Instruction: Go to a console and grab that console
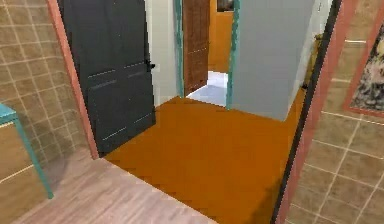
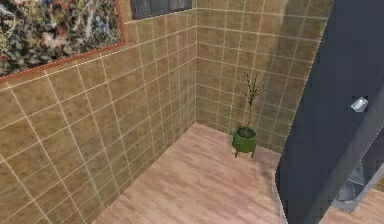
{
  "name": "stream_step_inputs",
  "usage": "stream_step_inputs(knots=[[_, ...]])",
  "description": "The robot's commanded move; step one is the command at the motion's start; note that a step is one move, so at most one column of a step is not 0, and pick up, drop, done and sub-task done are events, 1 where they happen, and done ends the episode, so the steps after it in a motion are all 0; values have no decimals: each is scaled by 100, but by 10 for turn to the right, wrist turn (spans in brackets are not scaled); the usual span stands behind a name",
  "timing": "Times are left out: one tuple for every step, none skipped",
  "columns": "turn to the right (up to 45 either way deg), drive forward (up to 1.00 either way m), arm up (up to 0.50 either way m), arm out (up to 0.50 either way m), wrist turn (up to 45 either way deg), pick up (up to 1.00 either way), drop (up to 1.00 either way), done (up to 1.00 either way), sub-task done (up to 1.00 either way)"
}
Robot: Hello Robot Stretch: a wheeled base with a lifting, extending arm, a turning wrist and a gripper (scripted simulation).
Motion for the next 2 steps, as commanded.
stream_step_inputs(knots=[[30, 0, 0, 0, 0, 0, 0, 0, 0], [-150, 0, 0, 0, 0, 0, 0, 0, 0]])
